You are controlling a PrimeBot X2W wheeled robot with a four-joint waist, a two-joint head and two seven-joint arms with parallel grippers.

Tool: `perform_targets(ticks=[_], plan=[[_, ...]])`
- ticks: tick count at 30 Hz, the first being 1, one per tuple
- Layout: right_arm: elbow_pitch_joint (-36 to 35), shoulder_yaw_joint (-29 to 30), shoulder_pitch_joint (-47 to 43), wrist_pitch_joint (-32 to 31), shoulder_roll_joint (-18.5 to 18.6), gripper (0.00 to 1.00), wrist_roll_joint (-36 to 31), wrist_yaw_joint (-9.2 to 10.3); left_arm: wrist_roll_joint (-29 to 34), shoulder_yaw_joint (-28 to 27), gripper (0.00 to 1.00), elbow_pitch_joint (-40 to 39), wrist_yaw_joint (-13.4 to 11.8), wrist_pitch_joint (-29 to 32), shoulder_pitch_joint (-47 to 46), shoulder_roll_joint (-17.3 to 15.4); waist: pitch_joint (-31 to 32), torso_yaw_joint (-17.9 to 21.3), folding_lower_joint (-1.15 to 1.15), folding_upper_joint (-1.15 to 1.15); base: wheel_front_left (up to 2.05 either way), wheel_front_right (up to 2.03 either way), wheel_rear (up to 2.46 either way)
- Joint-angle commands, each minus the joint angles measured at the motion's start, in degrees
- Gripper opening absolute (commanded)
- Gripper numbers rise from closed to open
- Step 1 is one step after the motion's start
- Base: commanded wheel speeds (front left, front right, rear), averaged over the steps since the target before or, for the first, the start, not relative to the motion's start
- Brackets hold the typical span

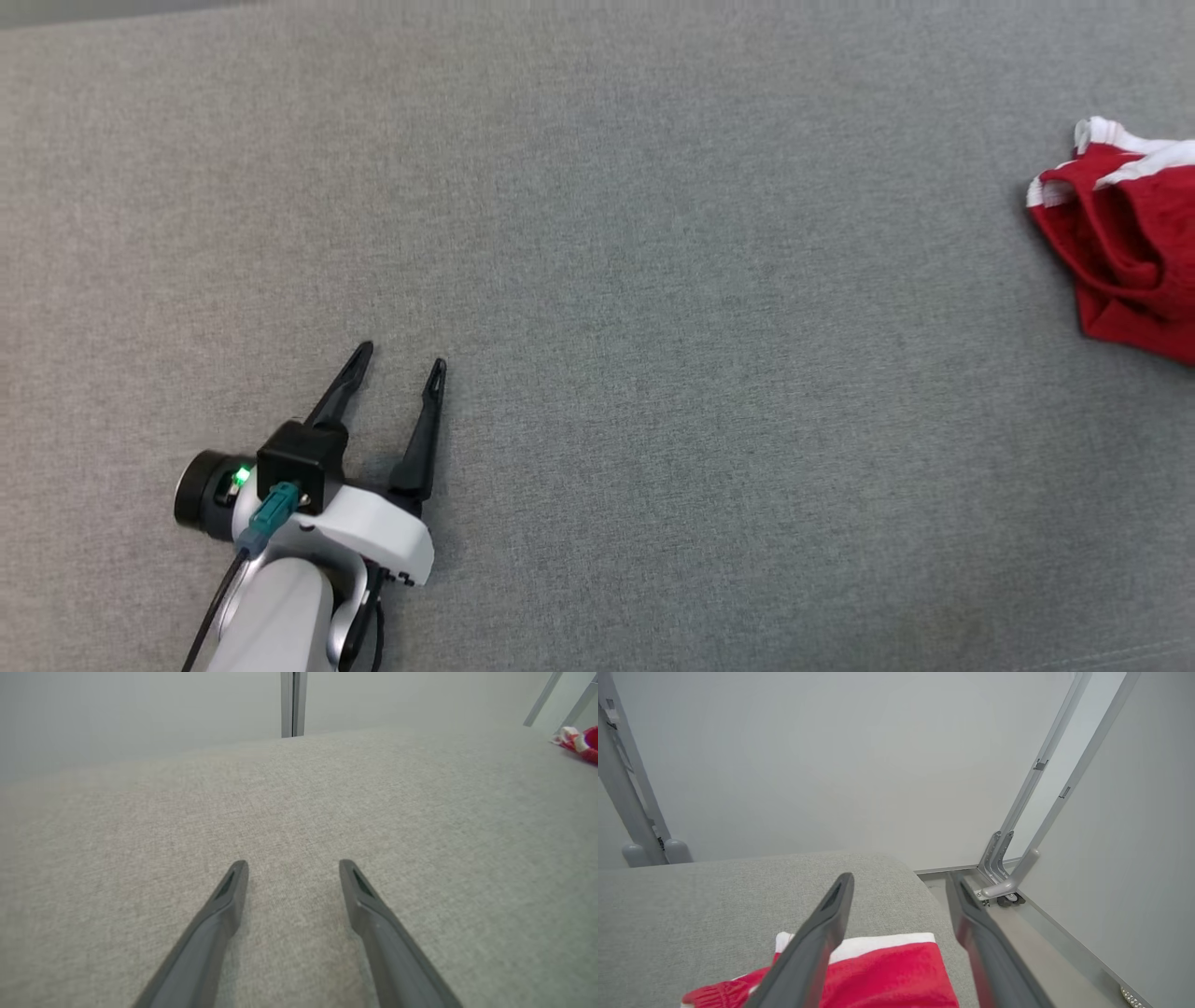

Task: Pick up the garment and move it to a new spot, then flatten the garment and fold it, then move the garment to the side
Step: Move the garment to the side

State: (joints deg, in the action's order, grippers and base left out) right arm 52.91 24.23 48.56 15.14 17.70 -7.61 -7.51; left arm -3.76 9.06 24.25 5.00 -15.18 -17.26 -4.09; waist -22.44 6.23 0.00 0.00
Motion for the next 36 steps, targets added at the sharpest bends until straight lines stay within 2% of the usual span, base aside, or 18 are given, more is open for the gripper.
perform_targets(ticks=[1,4,10,18,27,36], plan=[[-3.01,-0.51,-1.9,0.0,-1.62,1.0,0.63,0.04,-0.51,-0.7,1.0,0.29,-0.49,0.04,1.21,-0.04,1.96,0.29,0.0,0.0,0.0,0.0,0.0],[-8.84,-2.9,-5.09,0.0,-5.18,1.0,2.43,0.03,-0.81,-1.29,1.0,0.28,-0.85,0.03,2.32,0.23,4.1,0.02,0.0,0.0,0.0,0.0,0.0],[-18.84,-8.85,-14.27,0.0,-9.85,1.0,6.8,0.03,-1.34,-2.13,1.0,0.78,-1.37,0.04,4.83,0.58,8.16,-1.91,0.0,0.0,0.0,0.0,0.0],[-23.43,-15.28,-25.53,0.0,-13.0,1.0,10.35,0.03,-2.99,-2.88,1.0,1.64,-2.41,0.03,8.23,0.97,12.91,-4.94,0.0,0.0,0.0,0.0,0.0],[-28.09,-22.14,-35.1,0.0,-14.52,1.0,11.67,0.03,-4.91,-3.4,1.0,1.59,-4.04,0.03,12.61,1.08,18.47,-7.38,0.0,0.0,0.0,0.0,0.0],[-28.99,-24.74,-39.34,0.0,-14.63,1.0,14.91,0.03,-7.39,-4.83,1.0,-0.24,-6.34,0.03,16.84,1.13,22.31,-7.75,0.0,0.0,0.0,0.0,0.0]])
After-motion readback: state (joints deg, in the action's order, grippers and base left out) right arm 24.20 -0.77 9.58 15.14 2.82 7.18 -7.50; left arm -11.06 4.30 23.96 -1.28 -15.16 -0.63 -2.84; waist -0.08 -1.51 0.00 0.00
